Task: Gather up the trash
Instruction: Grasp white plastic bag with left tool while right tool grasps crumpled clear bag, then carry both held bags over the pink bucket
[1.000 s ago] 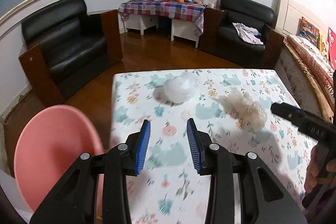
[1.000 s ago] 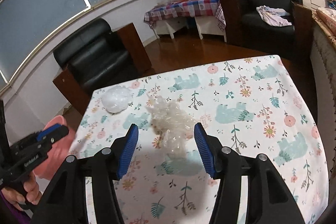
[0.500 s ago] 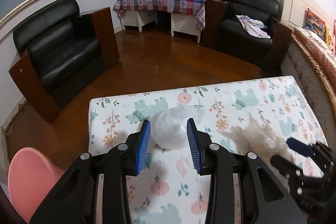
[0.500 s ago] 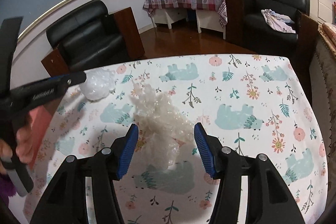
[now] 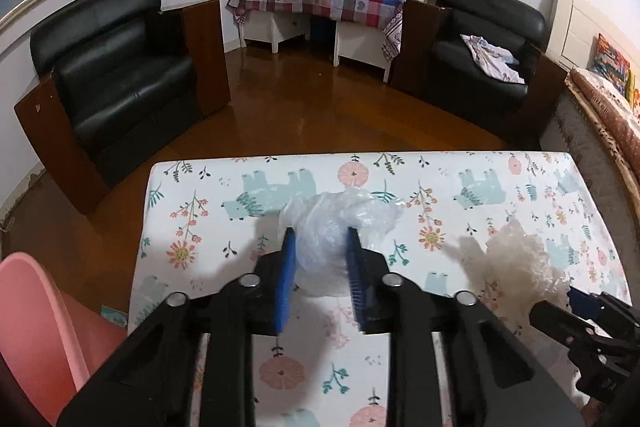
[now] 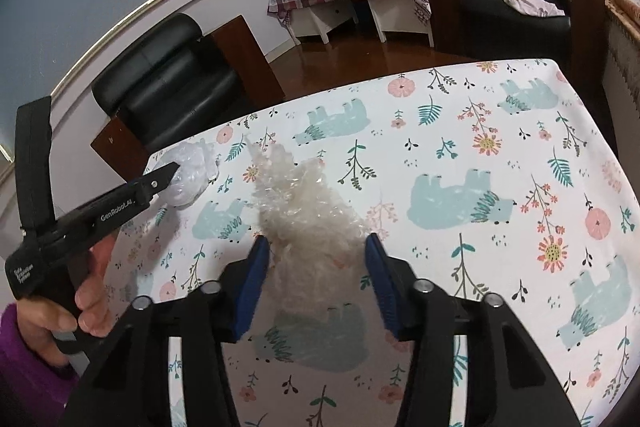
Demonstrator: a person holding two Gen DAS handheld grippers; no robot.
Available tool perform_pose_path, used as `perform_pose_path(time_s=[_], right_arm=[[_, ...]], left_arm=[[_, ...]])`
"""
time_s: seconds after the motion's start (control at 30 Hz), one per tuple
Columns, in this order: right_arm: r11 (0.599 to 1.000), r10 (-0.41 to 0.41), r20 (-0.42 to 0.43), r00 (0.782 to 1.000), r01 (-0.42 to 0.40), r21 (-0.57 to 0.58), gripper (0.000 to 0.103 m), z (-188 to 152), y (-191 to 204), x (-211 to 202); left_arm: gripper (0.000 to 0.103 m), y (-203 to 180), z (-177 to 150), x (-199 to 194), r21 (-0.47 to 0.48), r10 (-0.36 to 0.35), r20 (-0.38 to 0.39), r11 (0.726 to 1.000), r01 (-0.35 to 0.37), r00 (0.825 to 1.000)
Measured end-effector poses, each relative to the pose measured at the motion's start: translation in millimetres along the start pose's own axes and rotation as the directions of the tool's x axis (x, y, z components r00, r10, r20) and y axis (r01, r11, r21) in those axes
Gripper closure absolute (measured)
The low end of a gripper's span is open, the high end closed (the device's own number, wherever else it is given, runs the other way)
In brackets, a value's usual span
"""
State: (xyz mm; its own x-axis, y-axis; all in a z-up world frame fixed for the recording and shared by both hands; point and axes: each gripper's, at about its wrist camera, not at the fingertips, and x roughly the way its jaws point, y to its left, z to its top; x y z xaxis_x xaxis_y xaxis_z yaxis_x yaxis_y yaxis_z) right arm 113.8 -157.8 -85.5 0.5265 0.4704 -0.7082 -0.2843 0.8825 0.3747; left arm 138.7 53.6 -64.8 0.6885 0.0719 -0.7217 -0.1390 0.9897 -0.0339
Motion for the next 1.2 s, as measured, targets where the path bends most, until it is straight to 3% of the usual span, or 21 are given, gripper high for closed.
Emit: perform_pose_path(time_s=[0.2,0.63,0.93,1.2], right_arm=[[1.0,0.015,-0.004,1.0,-0.015,0.012,0.068,1.0,-3.7,-1.4],[1.0,0.006,0.002,1.0,-0.006,-0.016,0.073,-3.1,-1.5,-8.2],[0.992,-0.033,0.014,0.999,0.035,-0.121,0.075,-17.1,29.3,-20.4],[0.985,-0.005,0.001,1.0,0.005,-0.174,0.075,-40.7,65.5,-38.5]], left_arm=[[0.087,-9.2,-10.4,-23.9,-0.001,-0.006,0.022,1.0,0.006,1.0],[0.087,-7.0,-34.7,-83.1,-0.019,-0.001,0.025,1.0,0.001,1.0],[0.087,1.7,-49.4,-112.7,-0.041,0.018,0.043,0.999,-0.016,0.999],[0.087,19.8,-67.3,-134.4,-0.089,0.037,0.056,0.995,-0.032,0.998]])
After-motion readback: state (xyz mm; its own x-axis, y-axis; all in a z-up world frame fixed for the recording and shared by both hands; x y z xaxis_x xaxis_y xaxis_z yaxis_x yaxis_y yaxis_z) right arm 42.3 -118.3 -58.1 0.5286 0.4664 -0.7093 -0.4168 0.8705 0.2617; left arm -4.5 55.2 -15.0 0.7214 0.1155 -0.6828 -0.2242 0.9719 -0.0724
